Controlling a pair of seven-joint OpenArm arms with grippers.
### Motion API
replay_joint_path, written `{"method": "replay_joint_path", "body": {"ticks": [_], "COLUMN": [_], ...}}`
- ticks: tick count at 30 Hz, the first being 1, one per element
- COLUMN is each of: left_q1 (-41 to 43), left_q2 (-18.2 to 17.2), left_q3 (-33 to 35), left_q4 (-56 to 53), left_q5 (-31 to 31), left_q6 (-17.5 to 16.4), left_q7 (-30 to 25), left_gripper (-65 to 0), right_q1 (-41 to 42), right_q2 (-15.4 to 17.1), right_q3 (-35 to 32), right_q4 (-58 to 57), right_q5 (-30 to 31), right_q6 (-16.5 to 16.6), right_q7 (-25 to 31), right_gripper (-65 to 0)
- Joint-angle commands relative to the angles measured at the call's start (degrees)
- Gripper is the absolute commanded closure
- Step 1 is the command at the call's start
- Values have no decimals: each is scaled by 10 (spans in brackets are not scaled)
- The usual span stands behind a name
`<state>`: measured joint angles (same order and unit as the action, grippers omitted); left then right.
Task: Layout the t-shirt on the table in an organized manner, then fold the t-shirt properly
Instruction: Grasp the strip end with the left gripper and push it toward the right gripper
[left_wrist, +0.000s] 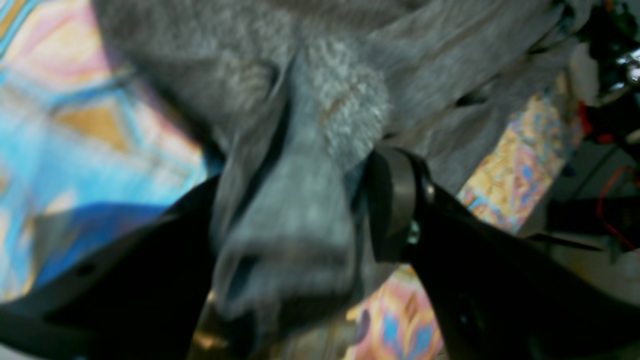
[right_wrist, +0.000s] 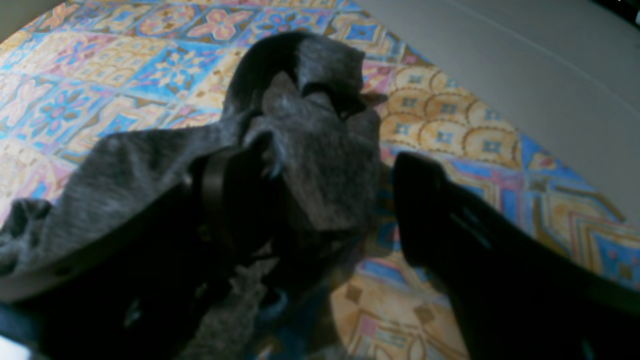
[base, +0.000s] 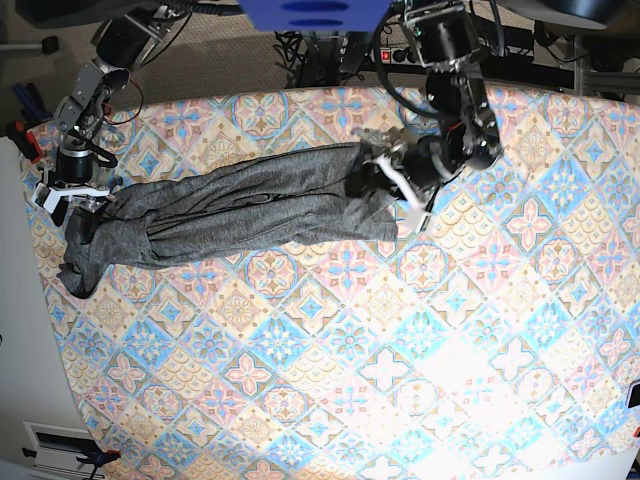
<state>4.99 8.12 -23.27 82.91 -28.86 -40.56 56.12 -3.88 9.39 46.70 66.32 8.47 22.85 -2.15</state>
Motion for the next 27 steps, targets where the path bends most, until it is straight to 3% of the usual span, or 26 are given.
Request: {"method": "replay_joint_path", "body": {"ticks": [1,6,12,14,17,21,27], "left_q1": [-7,-13,-14,-14,-19,-27,-44], "left_q2": [6,9,9,9,9,9,-41], "left_q3": [4,72,150,153,143,105,80], "left_q4": [-5,-35,-50,-51,-51,-50,-47], "left_q5": [28,61,60,60,59,63,27], "left_q6": [6,6,6,6,6,6,6], "left_q7": [3,-43,-45,-45,-49,-52,-52], "left_gripper": [-314,-314,-294,-204,0,0,0], "right_q1": [6,-8,-13,-14,-14,-14,-14], "right_q2": [9,9,9,9,9,9,9], "right_q3": [2,2,3,4,6,6,6], "right_q4": [14,14,28,31,31,31,31], "right_q5": [6,6,6,6,6,6,6], "right_q6": [2,2,2,2,2,2,2], "right_q7": [18,18,19,20,20,20,20], "right_gripper": [-409,-409,-409,-409,-409,-409,-409]}}
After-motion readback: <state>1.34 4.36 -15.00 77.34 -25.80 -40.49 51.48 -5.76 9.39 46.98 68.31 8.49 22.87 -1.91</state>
